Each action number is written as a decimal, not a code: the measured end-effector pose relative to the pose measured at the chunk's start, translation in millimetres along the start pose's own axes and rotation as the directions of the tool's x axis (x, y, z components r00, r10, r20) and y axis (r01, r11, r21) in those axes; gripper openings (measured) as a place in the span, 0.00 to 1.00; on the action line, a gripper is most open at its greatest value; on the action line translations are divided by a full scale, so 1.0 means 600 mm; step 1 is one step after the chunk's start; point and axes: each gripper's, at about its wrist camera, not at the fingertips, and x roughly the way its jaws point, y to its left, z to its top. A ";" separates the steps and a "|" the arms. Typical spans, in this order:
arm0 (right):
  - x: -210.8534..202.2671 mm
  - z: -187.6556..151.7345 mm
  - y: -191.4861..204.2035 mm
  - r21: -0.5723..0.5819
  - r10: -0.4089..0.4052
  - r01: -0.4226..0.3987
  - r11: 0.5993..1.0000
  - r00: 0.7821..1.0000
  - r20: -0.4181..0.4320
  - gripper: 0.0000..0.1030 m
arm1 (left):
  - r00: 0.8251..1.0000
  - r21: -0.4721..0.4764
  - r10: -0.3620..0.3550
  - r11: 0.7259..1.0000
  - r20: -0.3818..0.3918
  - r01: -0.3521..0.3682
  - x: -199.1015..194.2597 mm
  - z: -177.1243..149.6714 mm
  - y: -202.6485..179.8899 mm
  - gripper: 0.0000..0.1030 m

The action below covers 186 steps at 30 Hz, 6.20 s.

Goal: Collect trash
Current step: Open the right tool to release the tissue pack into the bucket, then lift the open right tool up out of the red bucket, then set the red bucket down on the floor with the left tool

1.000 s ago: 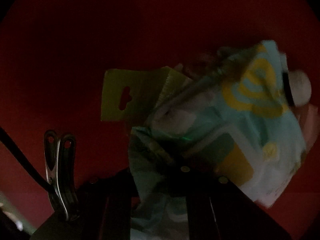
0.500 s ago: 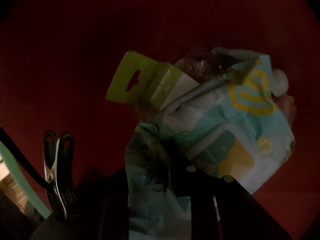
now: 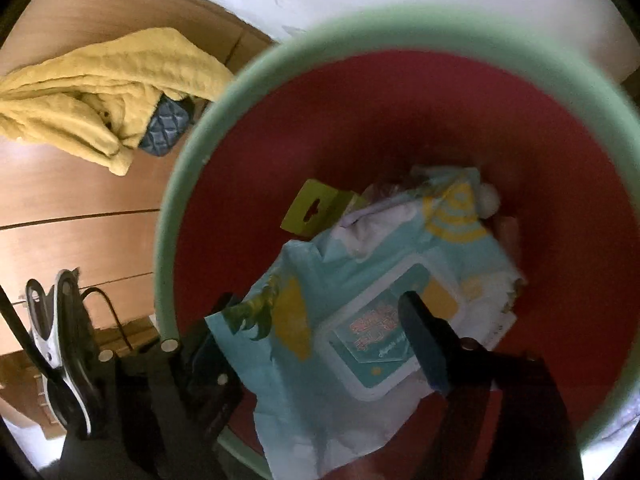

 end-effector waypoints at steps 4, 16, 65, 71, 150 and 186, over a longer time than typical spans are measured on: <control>-0.033 -0.007 -0.016 0.046 0.045 -0.046 0.998 0.999 0.014 0.81 | 1.000 0.008 0.006 1.000 0.003 -0.006 0.002 -0.002 -0.003 0.10; -0.148 -0.058 0.044 -0.100 -0.011 0.025 0.995 0.992 0.129 0.81 | 1.000 0.010 0.012 1.000 -0.010 -0.012 0.004 -0.008 0.001 0.11; -0.277 -0.165 0.073 -0.196 -0.203 0.286 0.938 0.911 0.358 0.79 | 0.998 0.004 0.041 0.999 0.039 -0.041 -0.007 0.028 0.004 0.11; -0.284 -0.172 0.071 -0.185 -0.194 0.278 0.943 0.907 0.374 0.79 | 0.998 0.017 0.056 0.998 0.007 -0.057 -0.002 0.030 0.005 0.11; -0.274 -0.149 0.028 -0.127 -0.252 0.315 0.941 0.898 0.360 0.79 | 0.970 0.133 0.028 0.989 0.242 -0.061 -0.235 -0.003 -0.024 0.78; -0.269 -0.155 0.036 -0.127 -0.252 0.314 0.941 0.900 0.355 0.79 | 0.965 0.144 0.033 0.987 0.260 -0.072 -0.241 -0.011 -0.020 0.78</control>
